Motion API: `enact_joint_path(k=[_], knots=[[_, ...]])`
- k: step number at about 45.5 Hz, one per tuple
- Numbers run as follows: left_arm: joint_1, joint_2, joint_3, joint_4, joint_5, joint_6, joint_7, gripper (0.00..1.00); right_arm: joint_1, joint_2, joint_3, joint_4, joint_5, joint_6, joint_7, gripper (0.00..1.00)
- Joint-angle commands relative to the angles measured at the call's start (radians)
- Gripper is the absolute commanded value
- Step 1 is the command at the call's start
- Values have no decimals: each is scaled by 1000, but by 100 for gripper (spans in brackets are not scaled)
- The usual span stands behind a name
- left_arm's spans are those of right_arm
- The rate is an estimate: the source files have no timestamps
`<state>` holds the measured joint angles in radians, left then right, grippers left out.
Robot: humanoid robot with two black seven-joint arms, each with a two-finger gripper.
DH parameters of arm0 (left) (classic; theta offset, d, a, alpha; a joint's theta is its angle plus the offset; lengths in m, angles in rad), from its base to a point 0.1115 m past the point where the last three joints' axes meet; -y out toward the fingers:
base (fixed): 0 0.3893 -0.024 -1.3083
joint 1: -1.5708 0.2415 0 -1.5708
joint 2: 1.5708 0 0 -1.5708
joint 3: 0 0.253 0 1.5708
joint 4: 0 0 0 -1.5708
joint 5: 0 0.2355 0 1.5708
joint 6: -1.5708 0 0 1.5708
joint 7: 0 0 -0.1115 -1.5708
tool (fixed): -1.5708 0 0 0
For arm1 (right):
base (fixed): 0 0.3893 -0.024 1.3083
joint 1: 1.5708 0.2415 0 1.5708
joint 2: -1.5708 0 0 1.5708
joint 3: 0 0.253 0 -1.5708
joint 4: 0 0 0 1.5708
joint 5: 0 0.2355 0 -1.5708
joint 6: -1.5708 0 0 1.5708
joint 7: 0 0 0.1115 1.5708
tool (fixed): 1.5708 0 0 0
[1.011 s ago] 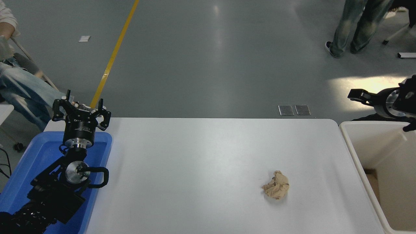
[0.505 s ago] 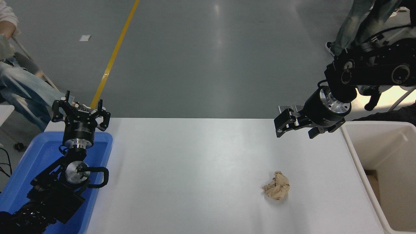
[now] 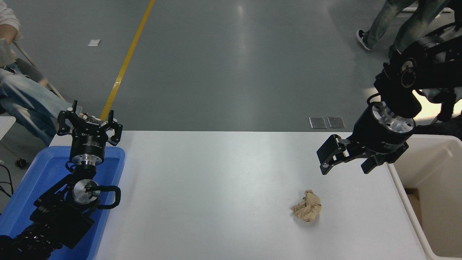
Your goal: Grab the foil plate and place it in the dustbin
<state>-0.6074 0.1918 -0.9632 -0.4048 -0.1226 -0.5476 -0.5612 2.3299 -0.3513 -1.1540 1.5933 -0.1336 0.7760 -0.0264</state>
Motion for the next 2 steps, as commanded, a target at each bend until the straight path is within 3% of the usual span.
enact_joint_path(k=[1, 2], knots=[[0, 0, 0, 0, 0, 0, 0, 99, 57, 29, 2, 22, 42, 9, 5, 100], [0, 0, 0, 0, 0, 0, 0, 99, 58, 32, 2, 22, 49, 9, 5, 100]])
